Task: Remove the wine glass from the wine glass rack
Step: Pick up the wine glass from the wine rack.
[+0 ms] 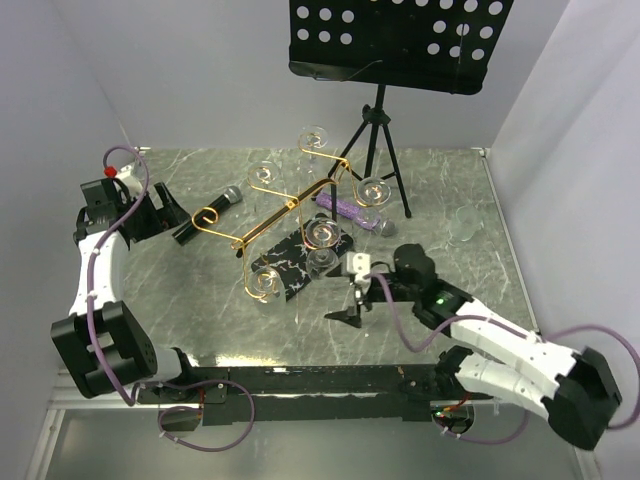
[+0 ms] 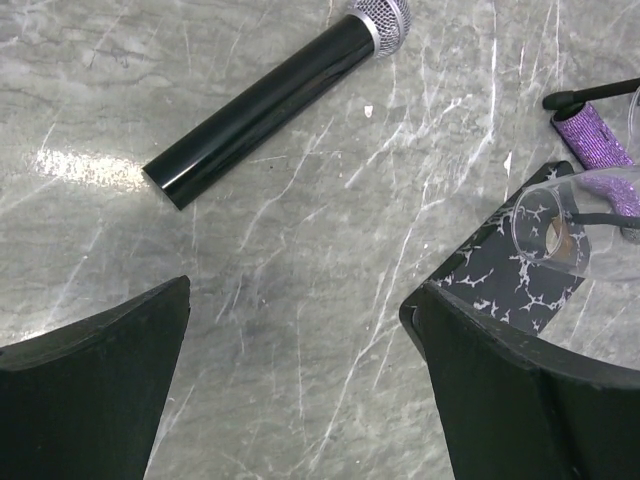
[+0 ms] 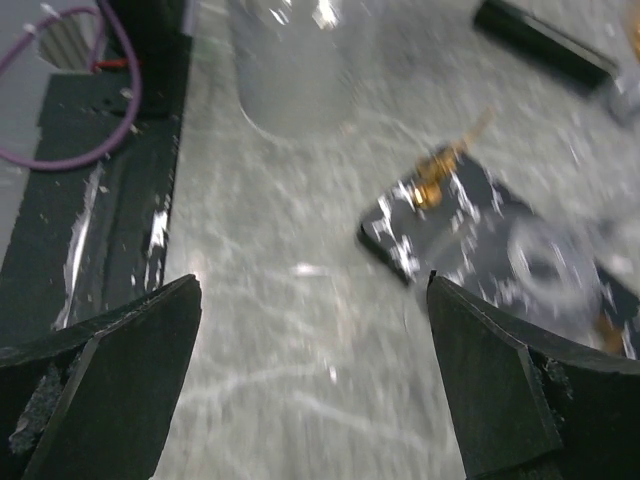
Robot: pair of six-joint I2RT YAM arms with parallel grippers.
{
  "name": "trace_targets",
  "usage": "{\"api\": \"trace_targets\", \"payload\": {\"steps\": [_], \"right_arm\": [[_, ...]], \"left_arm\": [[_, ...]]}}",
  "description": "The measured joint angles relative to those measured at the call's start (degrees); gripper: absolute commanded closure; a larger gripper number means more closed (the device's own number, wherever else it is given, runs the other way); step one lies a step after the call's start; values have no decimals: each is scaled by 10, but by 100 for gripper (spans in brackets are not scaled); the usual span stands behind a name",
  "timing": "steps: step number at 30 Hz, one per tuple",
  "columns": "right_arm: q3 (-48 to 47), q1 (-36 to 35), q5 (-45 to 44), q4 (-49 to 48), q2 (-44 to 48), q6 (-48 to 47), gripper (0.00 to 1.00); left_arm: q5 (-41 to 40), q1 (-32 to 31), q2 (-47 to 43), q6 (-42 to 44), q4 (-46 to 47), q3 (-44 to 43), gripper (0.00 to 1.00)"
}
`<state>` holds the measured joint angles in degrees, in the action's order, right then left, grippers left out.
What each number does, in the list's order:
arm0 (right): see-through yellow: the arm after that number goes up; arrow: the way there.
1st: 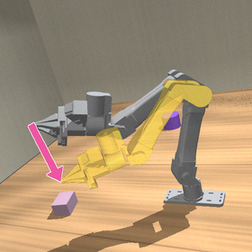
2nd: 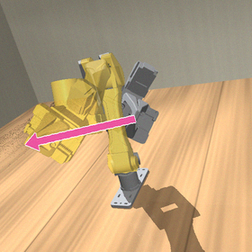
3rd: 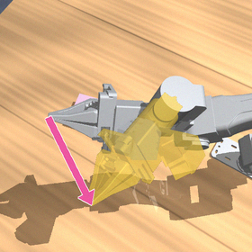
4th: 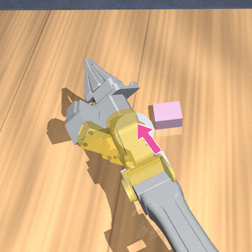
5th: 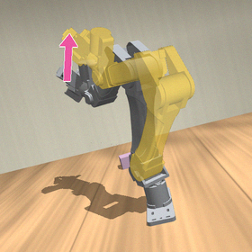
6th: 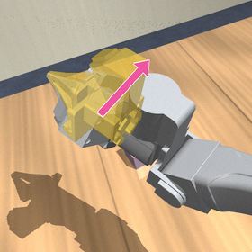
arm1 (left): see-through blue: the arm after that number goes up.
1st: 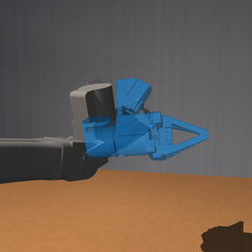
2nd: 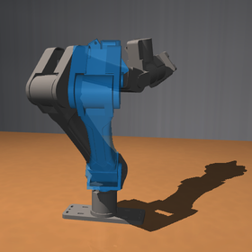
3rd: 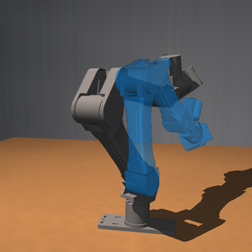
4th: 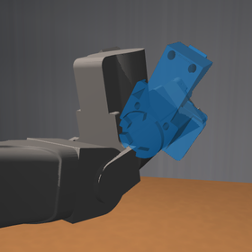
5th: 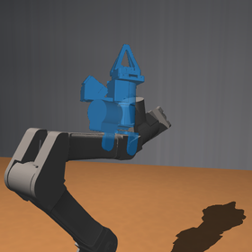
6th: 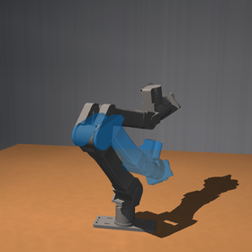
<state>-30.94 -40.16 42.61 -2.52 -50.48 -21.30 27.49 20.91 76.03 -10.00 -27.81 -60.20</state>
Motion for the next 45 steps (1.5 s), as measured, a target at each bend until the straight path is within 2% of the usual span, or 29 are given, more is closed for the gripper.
{"api": "trace_targets", "payload": {"steps": [3, 8, 19, 30, 40, 45], "right_arm": [[5, -49, -10, -89, -47, 6, 0], [4, -90, -33, -209, -138, 34, 0], [-17, -127, -68, -350, -257, 109, 0], [-51, -155, -83, -449, -326, 168, 0], [-51, -221, -195, -490, -333, 191, 1], [-51, -230, -232, -490, -334, 200, 2]], "left_arm": [[0, 0, -6, 5, -2, 1, 0], [2, 0, -24, 14, -6, 10, 0], [15, 0, -50, 19, -21, 15, 0], [24, 0, -49, 49, -47, 13, 0], [28, 0, -24, 64, -56, 2, 0], [29, 0, -13, 64, -59, -11, 0]]}}
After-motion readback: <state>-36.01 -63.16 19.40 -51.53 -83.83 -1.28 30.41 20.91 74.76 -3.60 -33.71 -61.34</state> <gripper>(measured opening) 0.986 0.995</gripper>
